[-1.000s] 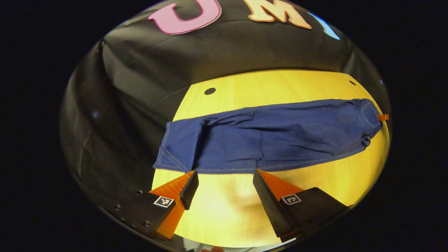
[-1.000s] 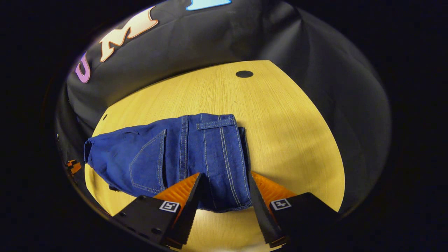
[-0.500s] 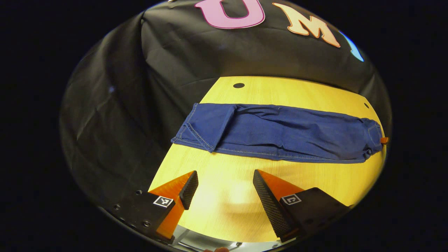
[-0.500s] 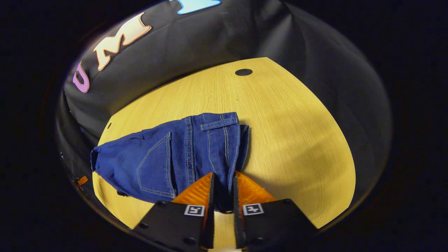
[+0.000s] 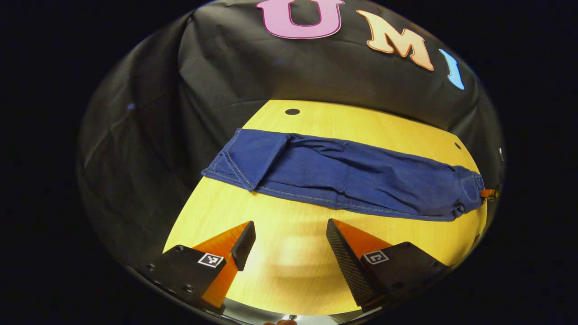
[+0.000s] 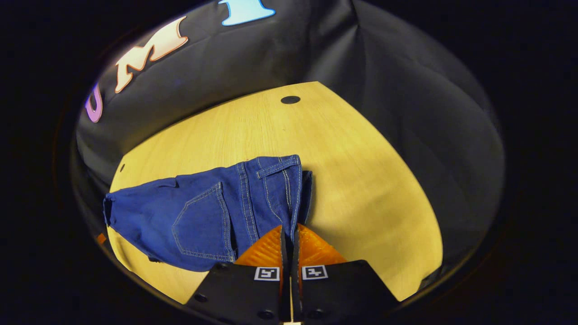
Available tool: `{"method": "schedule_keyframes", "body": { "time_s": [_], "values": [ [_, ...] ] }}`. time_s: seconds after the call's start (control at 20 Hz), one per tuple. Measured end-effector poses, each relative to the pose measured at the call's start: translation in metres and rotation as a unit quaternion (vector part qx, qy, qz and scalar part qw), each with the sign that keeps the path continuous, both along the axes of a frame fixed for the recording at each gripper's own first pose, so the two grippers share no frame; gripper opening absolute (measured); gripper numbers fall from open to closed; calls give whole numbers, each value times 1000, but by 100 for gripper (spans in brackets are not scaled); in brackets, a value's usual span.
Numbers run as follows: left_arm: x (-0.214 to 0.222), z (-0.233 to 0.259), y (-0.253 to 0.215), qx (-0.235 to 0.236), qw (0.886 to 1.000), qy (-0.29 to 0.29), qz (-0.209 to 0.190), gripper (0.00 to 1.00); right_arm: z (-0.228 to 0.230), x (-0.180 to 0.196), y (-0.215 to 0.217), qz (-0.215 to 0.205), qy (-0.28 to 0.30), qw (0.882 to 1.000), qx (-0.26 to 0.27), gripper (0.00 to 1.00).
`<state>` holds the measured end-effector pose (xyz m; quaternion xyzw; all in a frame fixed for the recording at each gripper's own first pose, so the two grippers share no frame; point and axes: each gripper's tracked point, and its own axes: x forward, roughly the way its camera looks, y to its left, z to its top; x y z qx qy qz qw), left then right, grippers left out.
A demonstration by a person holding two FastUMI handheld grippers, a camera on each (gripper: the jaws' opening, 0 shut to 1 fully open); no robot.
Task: Grasp the waist and the cuffs of the jeans and fold them to make the two legs overlap; first hold the waist and fold one-third of the jeans toward the cuffs, then hold the cuffs and fold the remaining one-third in the same direction to finish folding.
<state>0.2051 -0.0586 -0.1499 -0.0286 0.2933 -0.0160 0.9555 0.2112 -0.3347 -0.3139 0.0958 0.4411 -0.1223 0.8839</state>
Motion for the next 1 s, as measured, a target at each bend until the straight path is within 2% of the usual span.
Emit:
{"method": "schedule_keyframes", "body": {
  "time_s": [0.2, 0.25, 0.3, 0.35, 0.55, 0.6, 0.7, 0.85, 0.95, 1.0],
  "values": [
    [4, 7, -1, -22, 1000, -8, 2, 96, 32, 12, -8, -31, -25, 998, -44, 4],
    [5, 12, 0, -26, 1000, -11, 4, 96, 40, 15, -8, -39, -33, 997, -52, 0],
    [4, 16, 2, -28, 999, -14, 6, 96, 50, 16, -3, -41, -44, 997, -58, 4],
    [4, 20, 5, -25, 1000, -17, 7, 96, 66, 21, 4, -36, -61, 996, -62, 0],
    [9, 25, 35, -27, 999, -27, -2, 96, 133, 32, 66, 23, -135, 990, -12, 3],
    [14, 26, 38, -31, 999, -30, -6, 96, 145, 34, 96, 42, -153, 987, 2, 0],
    [25, 29, 50, -30, 999, -35, -11, 96, 162, 34, 163, 77, -171, 981, 42, 3],
    [46, 32, 65, -32, 998, -42, -27, 97, 159, 27, 240, 136, -167, 973, 81, 3],
    [63, 33, 77, -24, 998, -44, -37, 95, 137, 23, 273, 172, -153, 969, 93, 3],
    [72, 33, 83, -19, 998, -47, -43, 95, 134, 26, 269, 182, -142, 967, 106, 2]
  ]
}}
